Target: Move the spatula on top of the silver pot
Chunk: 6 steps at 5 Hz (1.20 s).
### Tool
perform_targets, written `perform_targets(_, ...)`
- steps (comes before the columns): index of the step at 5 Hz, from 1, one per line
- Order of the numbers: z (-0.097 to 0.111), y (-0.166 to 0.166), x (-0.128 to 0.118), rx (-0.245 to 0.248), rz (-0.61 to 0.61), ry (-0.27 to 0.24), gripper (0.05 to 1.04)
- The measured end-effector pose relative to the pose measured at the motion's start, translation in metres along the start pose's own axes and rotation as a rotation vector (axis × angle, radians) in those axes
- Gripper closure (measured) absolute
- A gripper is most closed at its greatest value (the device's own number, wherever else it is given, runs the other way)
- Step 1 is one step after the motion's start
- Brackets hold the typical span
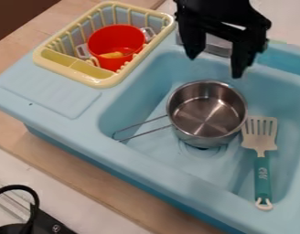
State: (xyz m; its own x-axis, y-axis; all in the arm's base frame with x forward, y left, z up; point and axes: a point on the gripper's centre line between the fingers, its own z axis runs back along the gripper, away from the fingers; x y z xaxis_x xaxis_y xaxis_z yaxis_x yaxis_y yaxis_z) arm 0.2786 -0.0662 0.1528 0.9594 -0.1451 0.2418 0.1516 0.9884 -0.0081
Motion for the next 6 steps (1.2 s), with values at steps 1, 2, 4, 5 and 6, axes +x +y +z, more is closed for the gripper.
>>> perform_targets(1, 0.007, -0.010, -0.011, -0.006, 0.085, 0.016, 0.087)
perform_targets(2, 0.007, -0.024, -0.019, -0.013, 0.246, 0.042, 0.087)
perform_targets(4, -0.005, -0.049, -0.044, -0.071, 0.313, 0.097, 0.087)
perform_targets(5, -0.010, -0.061, -0.050, -0.084, 0.307, 0.097, 0.087)
perform_targets(6, -0.016, -0.073, -0.056, -0.107, 0.302, 0.092, 0.087)
